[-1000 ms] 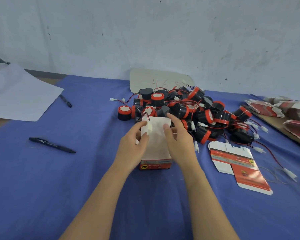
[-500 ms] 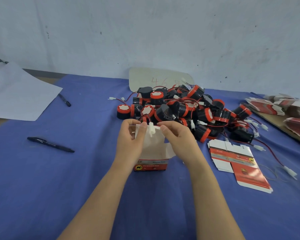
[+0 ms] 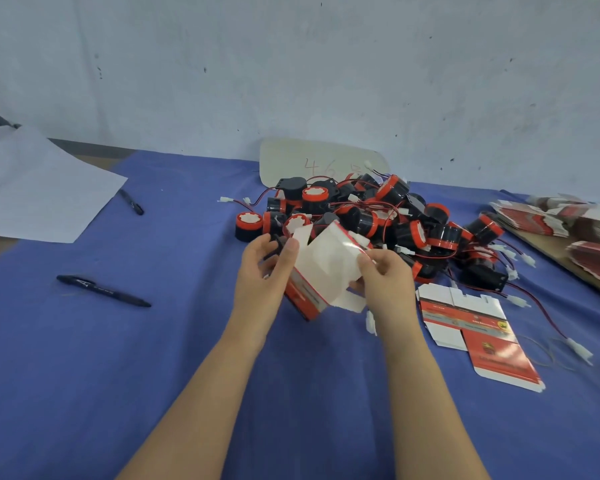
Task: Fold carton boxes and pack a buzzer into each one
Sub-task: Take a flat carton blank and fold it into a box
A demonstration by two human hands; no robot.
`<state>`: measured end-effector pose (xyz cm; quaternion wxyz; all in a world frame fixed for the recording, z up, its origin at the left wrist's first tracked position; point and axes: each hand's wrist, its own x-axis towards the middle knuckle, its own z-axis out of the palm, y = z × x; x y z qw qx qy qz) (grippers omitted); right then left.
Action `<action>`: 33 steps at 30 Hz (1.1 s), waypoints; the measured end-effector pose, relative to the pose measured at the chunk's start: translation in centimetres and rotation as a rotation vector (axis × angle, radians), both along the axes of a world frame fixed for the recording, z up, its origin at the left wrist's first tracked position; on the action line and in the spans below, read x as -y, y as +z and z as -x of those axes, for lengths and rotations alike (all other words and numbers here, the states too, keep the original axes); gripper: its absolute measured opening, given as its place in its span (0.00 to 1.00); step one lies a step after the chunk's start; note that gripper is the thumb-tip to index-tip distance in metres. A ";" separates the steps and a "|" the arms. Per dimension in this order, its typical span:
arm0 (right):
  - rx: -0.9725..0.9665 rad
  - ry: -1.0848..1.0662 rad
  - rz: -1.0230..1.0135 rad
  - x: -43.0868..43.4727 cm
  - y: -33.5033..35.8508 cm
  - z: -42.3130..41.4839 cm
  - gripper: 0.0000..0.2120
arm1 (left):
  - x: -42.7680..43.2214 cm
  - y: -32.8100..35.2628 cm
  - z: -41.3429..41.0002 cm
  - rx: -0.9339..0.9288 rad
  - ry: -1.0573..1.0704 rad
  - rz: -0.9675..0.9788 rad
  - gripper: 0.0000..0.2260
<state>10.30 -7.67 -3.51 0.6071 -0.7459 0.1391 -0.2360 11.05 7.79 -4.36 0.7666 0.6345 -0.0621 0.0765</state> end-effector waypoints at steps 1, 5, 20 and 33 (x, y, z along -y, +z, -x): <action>-0.012 0.013 -0.106 0.0 0.1 0.1 0.05 | -0.1 0.0 0.0 -0.024 -0.014 -0.007 0.21; -0.077 0.164 -0.256 -1.2 -0.1 0.2 0.08 | 0.2 0.0 0.0 -0.212 -0.171 0.194 0.25; 0.172 -0.122 0.286 -4.1 -1.5 0.0 0.06 | -2.4 0.3 -1.5 -0.143 0.080 0.819 0.22; 0.003 -0.057 0.375 -2.3 -1.6 -0.5 0.25 | -3.5 -0.9 -2.6 -0.207 0.278 0.836 0.12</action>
